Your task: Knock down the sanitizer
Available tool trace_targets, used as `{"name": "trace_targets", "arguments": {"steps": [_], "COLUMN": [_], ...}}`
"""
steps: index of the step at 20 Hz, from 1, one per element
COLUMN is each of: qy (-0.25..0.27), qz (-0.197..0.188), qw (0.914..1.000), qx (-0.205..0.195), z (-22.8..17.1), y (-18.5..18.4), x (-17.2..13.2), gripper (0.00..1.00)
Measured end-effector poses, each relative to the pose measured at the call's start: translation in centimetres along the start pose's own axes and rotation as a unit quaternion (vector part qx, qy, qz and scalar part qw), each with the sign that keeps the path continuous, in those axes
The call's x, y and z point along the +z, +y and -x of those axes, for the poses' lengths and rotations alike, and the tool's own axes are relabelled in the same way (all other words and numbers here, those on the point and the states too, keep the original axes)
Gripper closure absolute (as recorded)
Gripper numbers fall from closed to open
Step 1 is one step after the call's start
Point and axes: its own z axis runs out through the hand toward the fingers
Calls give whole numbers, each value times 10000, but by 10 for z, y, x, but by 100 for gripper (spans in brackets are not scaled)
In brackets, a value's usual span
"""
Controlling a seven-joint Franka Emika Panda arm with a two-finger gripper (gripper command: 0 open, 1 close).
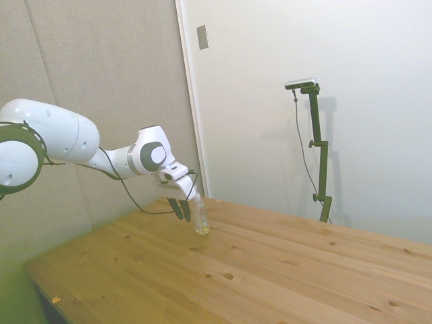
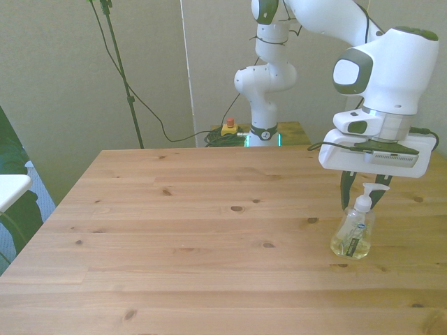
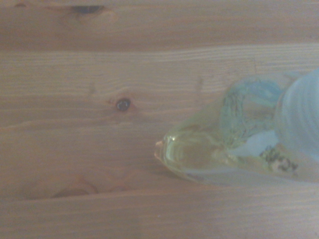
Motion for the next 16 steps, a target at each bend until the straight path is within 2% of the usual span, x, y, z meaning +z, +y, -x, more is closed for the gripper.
{"name": "trace_targets", "arguments": {"steps": [10,16], "qy": [178,230], "qz": [3,44], "qw": [9990,9985], "qx": [408,486], "z": [-47,-61], "y": [-31,-44], "x": [13,18], "gripper": [100,100]}}
